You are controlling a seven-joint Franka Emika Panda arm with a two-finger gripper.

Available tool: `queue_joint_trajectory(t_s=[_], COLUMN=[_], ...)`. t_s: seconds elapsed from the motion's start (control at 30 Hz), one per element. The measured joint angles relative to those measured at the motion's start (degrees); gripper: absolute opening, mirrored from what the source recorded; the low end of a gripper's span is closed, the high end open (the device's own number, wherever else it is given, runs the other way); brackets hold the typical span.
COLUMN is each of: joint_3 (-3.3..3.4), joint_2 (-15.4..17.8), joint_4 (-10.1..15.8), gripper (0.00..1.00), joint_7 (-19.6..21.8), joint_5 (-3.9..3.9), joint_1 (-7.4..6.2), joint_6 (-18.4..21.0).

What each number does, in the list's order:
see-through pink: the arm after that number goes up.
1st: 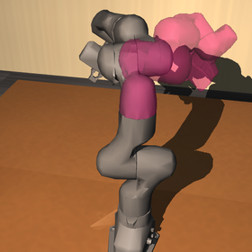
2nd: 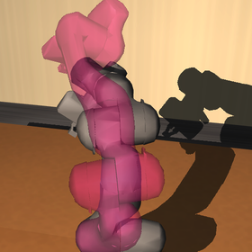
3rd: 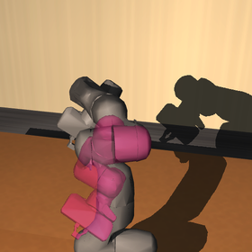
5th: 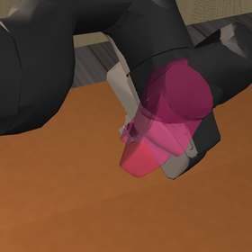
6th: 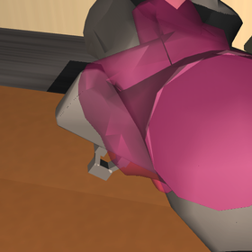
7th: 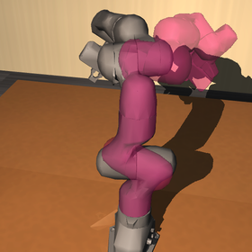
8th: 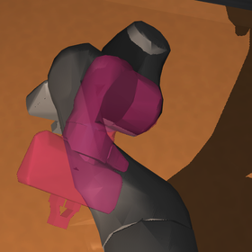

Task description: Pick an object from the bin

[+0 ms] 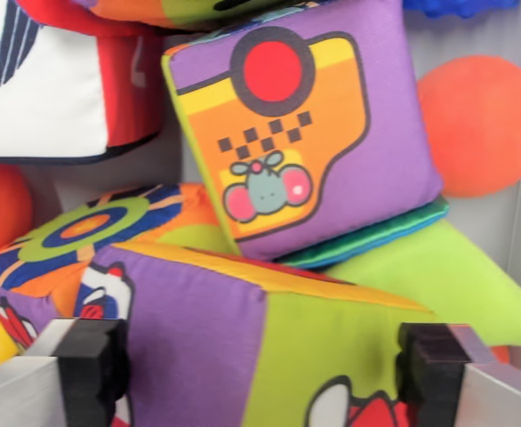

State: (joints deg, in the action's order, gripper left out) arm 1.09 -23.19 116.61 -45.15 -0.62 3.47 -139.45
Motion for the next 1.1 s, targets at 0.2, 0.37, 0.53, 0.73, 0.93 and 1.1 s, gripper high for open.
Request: queue_joint_trajectory(t_s=[0.2, 0.37, 0.53, 0.73, 0.93, 1.1], joint_3=[0.00, 0.00, 0.00, 0.00, 0.00, 0.00], joint_2=[0.00, 0.02, 0.03, 0.03, 0.44, 1.30], joint_4=[0.00, -0.01, -0.01, -0.05, -0.06, -0.11], gripper=[0.00, 0.00, 0.00, 0.00, 0.00, 0.00], joint_7=[0.00, 0.00, 0.00, 0.00, 0.00, 0.00], joint_5=[0.00, 0.00, 0.00, 0.00, 0.00, 0.00], joint_1=[0.00, 0.00, 0.00, -0.02, -0.02, -0.02], joint_6=[0.00, -0.02, -0.04, -0.02, 0.31, 1.23])
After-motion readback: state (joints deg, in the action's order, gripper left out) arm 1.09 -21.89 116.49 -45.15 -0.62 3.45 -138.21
